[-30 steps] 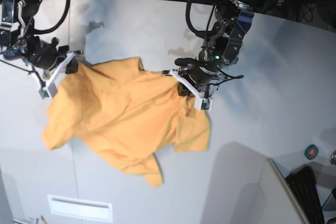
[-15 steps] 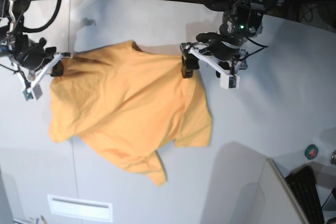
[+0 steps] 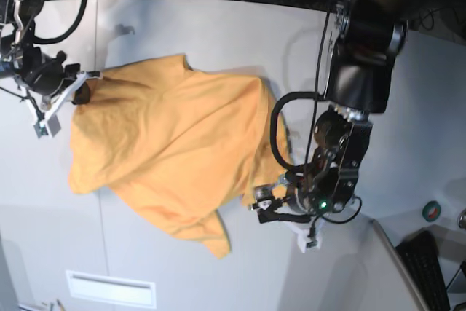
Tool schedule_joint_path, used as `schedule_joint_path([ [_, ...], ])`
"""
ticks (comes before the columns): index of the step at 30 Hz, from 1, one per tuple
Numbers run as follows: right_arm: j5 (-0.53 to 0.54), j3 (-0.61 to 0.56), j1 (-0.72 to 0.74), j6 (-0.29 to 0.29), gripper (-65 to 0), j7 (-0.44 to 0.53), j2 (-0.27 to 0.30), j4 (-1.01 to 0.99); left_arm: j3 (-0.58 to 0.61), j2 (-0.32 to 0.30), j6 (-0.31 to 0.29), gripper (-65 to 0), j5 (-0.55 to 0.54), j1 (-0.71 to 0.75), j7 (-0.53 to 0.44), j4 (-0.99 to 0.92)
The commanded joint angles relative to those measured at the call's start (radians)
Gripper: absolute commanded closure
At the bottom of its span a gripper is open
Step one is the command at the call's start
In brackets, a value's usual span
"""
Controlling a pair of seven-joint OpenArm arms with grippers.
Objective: Layout the t-shirt on the table in an organized manner, then fold the t-shirt properly
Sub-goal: 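Grasp another shirt edge with the left gripper near the hem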
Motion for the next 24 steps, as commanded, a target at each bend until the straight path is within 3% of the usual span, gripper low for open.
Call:
schedule_joint_path([
  [1, 0.011, 0.005, 0.007, 0.006, 0.0, 0.015, 0.011, 0.015, 0.055, 0.01, -0.007, -49.5, -0.004, -0.083, -0.016, -0.075],
  [3, 0.011, 0.005, 0.007, 0.006, 0.0, 0.015, 0.011, 0.015, 0.14, 0.04, -0.007, -49.5, -0.004, -0.176, -0.026, -0.243],
  [6, 0.011, 0.004, 0.007, 0.006, 0.0, 0.015, 0.009, 0.015, 0.227, 0.09, -0.01, -49.5, -0.004, -0.284, -0.127, -0.45],
  [11, 0.011, 0.004, 0.001, 0.006, 0.0, 0.015, 0.008, 0.015, 0.33, 0.166, -0.014, -49.4, -0.004, -0.377, -0.253, -0.666],
  [16, 0.011, 0.007, -0.005, 0.006, 0.0, 0.015, 0.006, 0.015, 0.405, 0.194, -0.014, -49.4, -0.007, -0.373, -0.296, -0.721],
  [24, 0.011, 0.008, -0.011, 0.006, 0.0, 0.015, 0.006, 0.015, 0.413, 0.194, -0.012, -49.4, -0.006, -0.312, -0.296, -0.718],
])
